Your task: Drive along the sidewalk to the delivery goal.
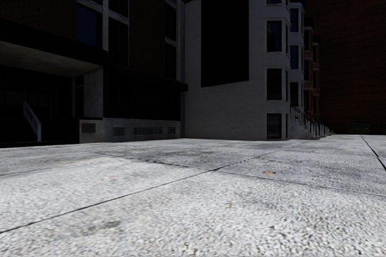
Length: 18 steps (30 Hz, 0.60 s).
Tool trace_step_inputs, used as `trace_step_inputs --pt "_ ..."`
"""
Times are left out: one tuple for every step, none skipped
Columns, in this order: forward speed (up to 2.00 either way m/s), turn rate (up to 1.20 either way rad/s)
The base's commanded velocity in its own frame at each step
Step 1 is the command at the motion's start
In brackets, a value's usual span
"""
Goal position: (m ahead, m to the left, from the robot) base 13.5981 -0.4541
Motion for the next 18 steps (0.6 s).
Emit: trace_step_inputs --pt "2.0 0.0" --pt "2.0 0.0" --pt "2.0 0.0" --pt "2.0 0.0" --pt "2.0 0.0" --pt "2.0 0.0" --pt "2.0 0.0" --pt "2.0 0.0" --pt "2.0 0.0" --pt "2.0 0.0" --pt "2.0 0.0" --pt "2.0 0.0" --pt "2.0 0.0" --pt "2.0 0.0" --pt "2.0 0.0" --pt "2.0 0.0" --pt "2.0 0.0" --pt "2.0 0.0"
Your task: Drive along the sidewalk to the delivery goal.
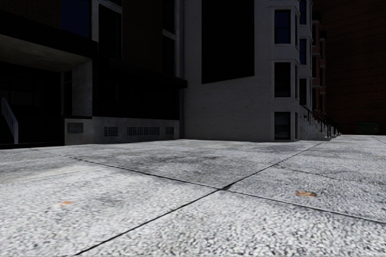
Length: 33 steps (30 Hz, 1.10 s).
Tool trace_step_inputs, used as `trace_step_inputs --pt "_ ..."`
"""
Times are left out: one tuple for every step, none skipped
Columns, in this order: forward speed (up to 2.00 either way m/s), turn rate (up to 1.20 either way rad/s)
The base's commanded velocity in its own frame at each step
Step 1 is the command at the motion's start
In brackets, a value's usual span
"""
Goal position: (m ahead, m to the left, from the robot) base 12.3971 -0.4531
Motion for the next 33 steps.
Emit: trace_step_inputs --pt "2.0 0.0" --pt "2.0 0.0" --pt "2.0 0.0" --pt "2.0 0.0" --pt "2.0 0.0" --pt "2.0 0.0" --pt "2.0 0.0" --pt "2.0 0.0" --pt "2.0 -0.1" --pt "2.0 -0.31" --pt "2.0 -0.8" --pt "2.0 -0.99" --pt "2.0 -0.99" --pt "2.0 -1.02" --pt "2.0 -0.21" --pt "2.0 0.0" --pt "2.0 0.0" --pt "2.0 0.0" --pt "2.0 0.0" --pt "2.0 0.0" --pt "2.0 0.0" --pt "2.0 0.0" --pt "2.0 0.0" --pt "2.0 0.0" --pt "2.0 0.0" --pt "2.0 0.0" --pt "2.0 0.0" --pt "2.0 0.0" --pt "2.0 0.0" --pt "2.0 0.0" --pt "2.0 0.0" --pt "2.0 0.0" --pt "2.0 0.0"
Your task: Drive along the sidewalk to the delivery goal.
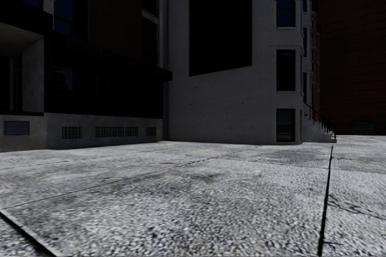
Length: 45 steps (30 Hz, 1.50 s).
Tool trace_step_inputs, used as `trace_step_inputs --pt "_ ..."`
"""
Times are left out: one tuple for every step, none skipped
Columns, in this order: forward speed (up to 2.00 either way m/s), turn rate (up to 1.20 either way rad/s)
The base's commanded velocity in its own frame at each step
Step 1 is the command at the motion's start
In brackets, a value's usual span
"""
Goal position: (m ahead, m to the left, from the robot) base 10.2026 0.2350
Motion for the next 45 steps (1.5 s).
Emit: trace_step_inputs --pt "2.0 0.0" --pt "2.0 0.0" --pt "2.0 0.0" --pt "2.0 0.0" --pt "2.0 0.0" --pt "2.0 0.0" --pt "2.0 0.0" --pt "2.0 0.0" --pt "2.0 0.0" --pt "2.0 0.0" --pt "2.0 0.0" --pt "2.0 0.0" --pt "2.0 0.0" --pt "2.0 0.0" --pt "2.0 0.0" --pt "2.0 0.0" --pt "2.0 0.0" --pt "2.0 0.0" --pt "2.0 0.0" --pt "2.0 0.0" --pt "2.0 0.0" --pt "2.0 0.0" --pt "2.0 0.0" --pt "2.0 0.0" --pt "2.0 0.0" --pt "2.0 0.0" --pt "2.0 0.0" --pt "2.0 0.0" --pt "2.0 0.0" --pt "2.0 0.0" --pt "2.0 0.0" --pt "2.0 0.0" --pt "2.0 0.0" --pt "2.0 0.0" --pt "2.0 0.0" --pt "2.0 0.0" --pt "2.0 0.0" --pt "2.0 0.0" --pt "2.0 0.0" --pt "2.0 0.0" --pt "2.0 0.0" --pt "2.0 0.0" --pt "2.0 0.0" --pt "2.0 0.0" --pt "2.0 0.0"
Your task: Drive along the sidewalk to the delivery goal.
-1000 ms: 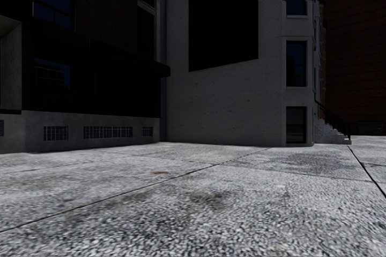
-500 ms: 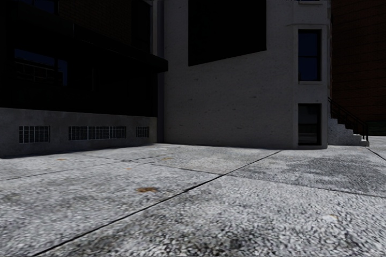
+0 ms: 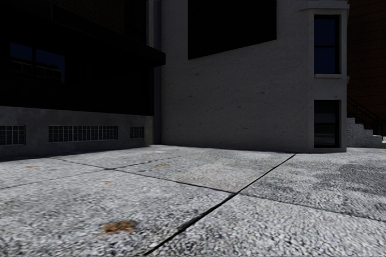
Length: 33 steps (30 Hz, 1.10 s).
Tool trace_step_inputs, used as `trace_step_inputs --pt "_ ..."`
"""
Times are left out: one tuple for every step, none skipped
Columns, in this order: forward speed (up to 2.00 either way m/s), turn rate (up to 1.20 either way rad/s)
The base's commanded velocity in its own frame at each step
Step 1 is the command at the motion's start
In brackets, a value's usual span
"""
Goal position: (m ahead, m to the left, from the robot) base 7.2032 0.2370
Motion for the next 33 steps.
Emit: trace_step_inputs --pt "2.0 0.0" --pt "2.0 0.0" --pt "2.0 0.0" --pt "2.0 0.0" --pt "2.0 0.0" --pt "2.0 0.0" --pt "2.0 0.0" --pt "2.0 0.0" --pt "2.0 0.0" --pt "2.0 0.0" --pt "2.0 0.0" --pt "2.0 0.0" --pt "2.0 0.0" --pt "2.0 0.0" --pt "2.0 0.0" --pt "2.0 0.0" --pt "2.0 0.0" --pt "2.0 0.0" --pt "2.0 0.0" --pt "2.0 0.0" --pt "2.0 0.0" --pt "2.0 0.0" --pt "2.0 0.0" --pt "2.0 0.0" --pt "2.0 0.0" --pt "2.0 0.0" --pt "2.0 0.0" --pt "2.0 0.0" --pt "2.0 0.0" --pt "2.0 0.0" --pt "2.0 0.0" --pt "2.0 0.0" --pt "2.0 0.0"
